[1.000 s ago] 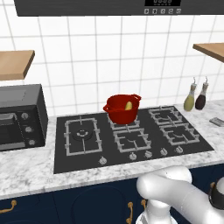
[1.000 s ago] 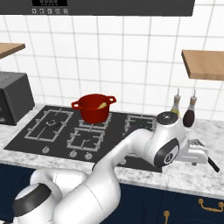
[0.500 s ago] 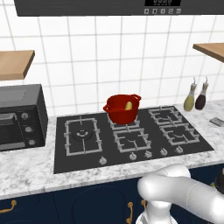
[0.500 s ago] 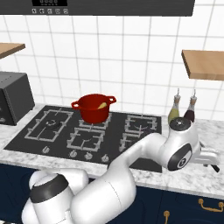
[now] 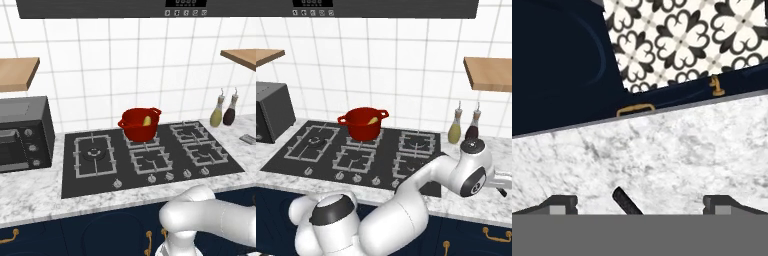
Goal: Put the bell pepper and cucumber in the pot. Retrieve the spatula and lightly stir the vegetables in the pot.
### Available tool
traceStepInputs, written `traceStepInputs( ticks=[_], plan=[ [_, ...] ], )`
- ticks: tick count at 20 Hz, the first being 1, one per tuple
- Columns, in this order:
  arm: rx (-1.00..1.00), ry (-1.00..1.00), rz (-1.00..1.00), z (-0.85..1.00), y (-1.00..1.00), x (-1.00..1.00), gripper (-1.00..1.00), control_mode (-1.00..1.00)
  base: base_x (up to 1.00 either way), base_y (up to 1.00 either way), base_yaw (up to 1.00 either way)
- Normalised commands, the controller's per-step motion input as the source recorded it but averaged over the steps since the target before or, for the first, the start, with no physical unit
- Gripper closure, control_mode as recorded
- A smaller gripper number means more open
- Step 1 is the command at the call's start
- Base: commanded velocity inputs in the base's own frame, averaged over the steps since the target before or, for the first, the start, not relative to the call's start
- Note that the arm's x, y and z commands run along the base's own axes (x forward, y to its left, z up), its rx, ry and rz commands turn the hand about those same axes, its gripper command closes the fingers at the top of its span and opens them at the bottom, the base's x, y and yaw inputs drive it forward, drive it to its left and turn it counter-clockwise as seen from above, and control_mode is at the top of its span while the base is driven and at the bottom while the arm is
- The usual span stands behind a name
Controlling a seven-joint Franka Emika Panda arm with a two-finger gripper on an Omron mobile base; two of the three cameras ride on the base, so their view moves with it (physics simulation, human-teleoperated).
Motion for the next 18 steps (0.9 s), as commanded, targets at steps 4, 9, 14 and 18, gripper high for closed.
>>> traceStepInputs(
  ticks=[4,9,14,18],
  plan=[
    [0.00,0.00,0.00,-0.11,-0.20,0.24,-1.00,-1.00,0.00,0.00,0.00],
    [0.00,0.00,0.00,-0.21,-0.15,0.27,-1.00,-1.00,0.00,0.00,0.00],
    [0.00,0.00,0.00,-0.31,-0.22,0.25,-1.00,-1.00,0.00,0.00,0.00],
    [0.00,0.00,0.00,-0.37,-0.26,0.15,-1.00,-1.00,0.00,0.00,0.00]
  ],
)
